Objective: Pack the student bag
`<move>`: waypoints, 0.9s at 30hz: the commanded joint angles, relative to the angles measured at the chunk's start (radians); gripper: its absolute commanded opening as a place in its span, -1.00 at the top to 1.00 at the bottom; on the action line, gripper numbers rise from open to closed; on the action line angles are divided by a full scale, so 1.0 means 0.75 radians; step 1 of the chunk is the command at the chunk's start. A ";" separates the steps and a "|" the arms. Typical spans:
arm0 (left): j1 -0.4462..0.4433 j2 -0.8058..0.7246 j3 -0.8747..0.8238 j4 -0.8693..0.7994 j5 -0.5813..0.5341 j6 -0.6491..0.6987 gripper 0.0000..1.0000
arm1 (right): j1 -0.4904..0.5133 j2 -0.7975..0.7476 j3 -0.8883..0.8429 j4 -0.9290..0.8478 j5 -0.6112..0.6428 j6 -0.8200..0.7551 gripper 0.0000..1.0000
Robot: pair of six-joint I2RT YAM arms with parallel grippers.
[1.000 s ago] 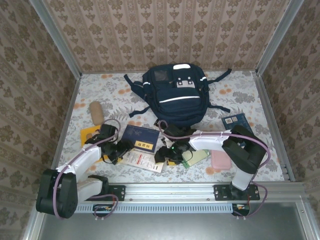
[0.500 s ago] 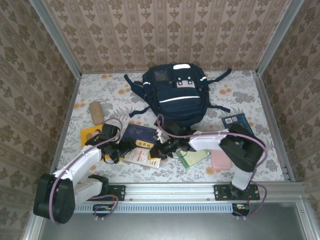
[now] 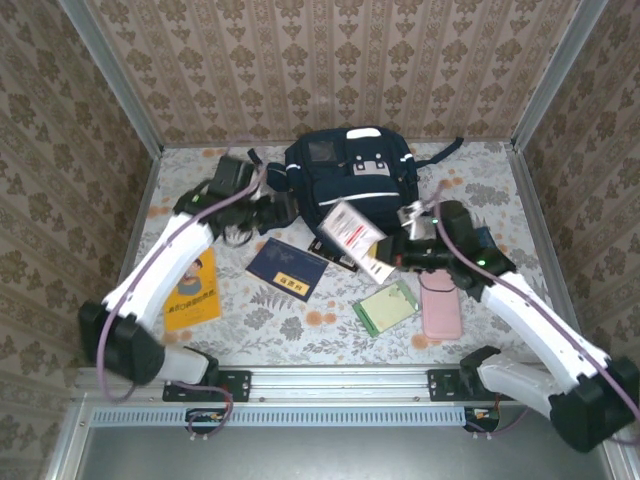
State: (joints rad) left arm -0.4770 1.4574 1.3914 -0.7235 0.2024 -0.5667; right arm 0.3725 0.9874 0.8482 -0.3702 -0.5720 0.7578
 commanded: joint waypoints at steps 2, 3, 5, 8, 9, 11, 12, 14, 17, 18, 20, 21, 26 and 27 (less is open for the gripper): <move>-0.082 0.412 0.443 -0.045 0.066 0.328 -0.63 | -0.160 -0.135 0.026 -0.284 0.410 -0.051 1.00; -0.091 0.519 0.552 -0.055 0.096 0.386 -0.62 | -0.220 -0.161 0.004 -0.279 0.440 -0.022 1.00; -0.102 0.733 0.805 -0.095 0.165 0.478 -0.61 | -0.306 -0.190 -0.042 -0.247 0.434 0.018 1.00; -0.108 1.008 1.123 -0.156 0.306 0.533 -0.53 | -0.342 -0.189 -0.096 -0.183 0.407 0.024 1.00; -0.114 1.083 1.206 -0.162 0.323 0.555 -0.52 | -0.343 -0.178 -0.103 -0.186 0.403 0.015 1.00; -0.126 1.196 1.314 -0.147 0.294 0.589 -0.53 | -0.346 -0.155 -0.110 -0.201 0.400 -0.015 1.00; -0.127 1.220 1.324 -0.111 0.286 0.590 -0.54 | -0.348 -0.153 -0.118 -0.202 0.399 -0.028 1.00; -0.119 1.276 1.321 -0.029 0.281 0.568 -0.57 | -0.347 -0.162 -0.143 -0.195 0.396 -0.037 1.00; -0.097 1.370 1.372 0.015 0.319 0.528 -0.59 | -0.347 -0.185 -0.185 -0.173 0.366 -0.035 1.00; -0.093 1.404 1.395 0.008 0.335 0.520 -0.59 | -0.347 -0.192 -0.197 -0.171 0.363 -0.035 1.00; -0.090 1.461 1.444 -0.009 0.403 0.500 -0.58 | -0.347 -0.194 -0.216 -0.182 0.350 -0.043 1.00; -0.092 1.475 1.450 -0.010 0.448 0.493 -0.58 | -0.347 -0.190 -0.224 -0.188 0.345 -0.051 1.00; -0.103 1.497 1.414 0.009 0.657 0.458 -0.50 | -0.347 -0.161 -0.274 -0.165 0.335 -0.068 1.00; -0.104 1.493 1.402 0.017 0.704 0.444 -0.47 | -0.348 -0.153 -0.285 -0.152 0.337 -0.064 1.00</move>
State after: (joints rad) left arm -0.5472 2.5748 2.4344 -0.7292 0.5682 -0.2028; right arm 0.1158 0.8627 0.6586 -0.5045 -0.2993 0.7311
